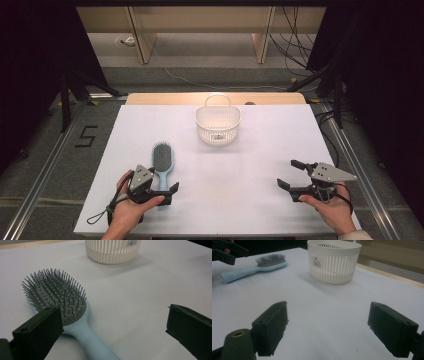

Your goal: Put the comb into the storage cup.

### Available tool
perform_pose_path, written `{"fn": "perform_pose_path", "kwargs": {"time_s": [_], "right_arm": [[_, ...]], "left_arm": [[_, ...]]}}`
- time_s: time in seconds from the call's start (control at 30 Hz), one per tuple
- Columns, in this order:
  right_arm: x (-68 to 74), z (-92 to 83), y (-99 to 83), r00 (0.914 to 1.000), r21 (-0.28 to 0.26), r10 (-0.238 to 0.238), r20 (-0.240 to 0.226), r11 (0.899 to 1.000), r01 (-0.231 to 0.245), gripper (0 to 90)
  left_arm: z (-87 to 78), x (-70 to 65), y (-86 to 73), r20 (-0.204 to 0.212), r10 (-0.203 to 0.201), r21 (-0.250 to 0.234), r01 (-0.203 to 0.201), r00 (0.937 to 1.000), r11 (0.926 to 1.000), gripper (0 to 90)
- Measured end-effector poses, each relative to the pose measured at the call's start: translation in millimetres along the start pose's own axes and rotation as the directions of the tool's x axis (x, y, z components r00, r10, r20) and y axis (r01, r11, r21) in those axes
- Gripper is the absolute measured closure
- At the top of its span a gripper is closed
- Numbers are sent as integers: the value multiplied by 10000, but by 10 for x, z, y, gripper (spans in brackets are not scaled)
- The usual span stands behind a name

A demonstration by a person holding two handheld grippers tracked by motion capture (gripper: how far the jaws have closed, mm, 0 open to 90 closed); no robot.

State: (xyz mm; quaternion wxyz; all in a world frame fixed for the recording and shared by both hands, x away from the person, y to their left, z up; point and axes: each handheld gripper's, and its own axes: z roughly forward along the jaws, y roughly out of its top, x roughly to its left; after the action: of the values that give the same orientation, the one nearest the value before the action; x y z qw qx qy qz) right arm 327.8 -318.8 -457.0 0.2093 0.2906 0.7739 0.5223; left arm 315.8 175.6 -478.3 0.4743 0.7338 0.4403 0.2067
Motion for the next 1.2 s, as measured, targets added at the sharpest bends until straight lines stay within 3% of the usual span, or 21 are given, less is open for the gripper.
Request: {"fn": "perform_pose_path", "kwargs": {"time_s": [0.3,0.37,0.4,0.43,0.5,0.6,0.7,0.77,0.93,1.07,1.2], "right_arm": [[11,23,-2,10000,66,-21,-49,10000,21,173],[12,26,-4,10000,83,2,-48,10000,-2,174],[10,29,-5,10000,51,37,-68,10000,-37,176],[9,29,-5,10000,64,43,-66,10000,-43,176],[8,30,-8,9999,95,68,-103,9999,-67,179],[7,30,-8,9999,98,72,-121,9999,-71,183],[3,30,-12,9999,109,67,-121,9999,-66,186],[3,31,-14,9999,95,100,-126,9999,-99,190],[1,31,-15,9998,67,87,-156,9999,-86,192],[2,33,-17,9998,94,113,-169,9999,-111,192],[-1,36,-21,9997,106,136,-178,9999,-134,196]], "left_arm": [[42,-3,23,-26,199,-73,-199,9998,9998,18],[40,4,44,36,331,-158,-330,9994,9993,124],[45,2,76,588,516,-337,-497,9969,9982,226],[54,-10,103,1011,592,-403,-554,9931,9976,268],[78,-39,158,1387,707,-507,-642,9878,9966,443],[126,-75,243,849,1024,-134,-1016,9911,9947,681],[238,-69,268,387,677,757,-705,9970,9946,849],[303,-55,253,124,680,1367,-690,9976,9882,896],[376,-58,236,130,297,2413,-320,9995,9699,898],[404,-69,197,275,171,3313,-253,9995,9432,898],[410,-62,179,253,85,3781,-174,9996,9256,898]]}}
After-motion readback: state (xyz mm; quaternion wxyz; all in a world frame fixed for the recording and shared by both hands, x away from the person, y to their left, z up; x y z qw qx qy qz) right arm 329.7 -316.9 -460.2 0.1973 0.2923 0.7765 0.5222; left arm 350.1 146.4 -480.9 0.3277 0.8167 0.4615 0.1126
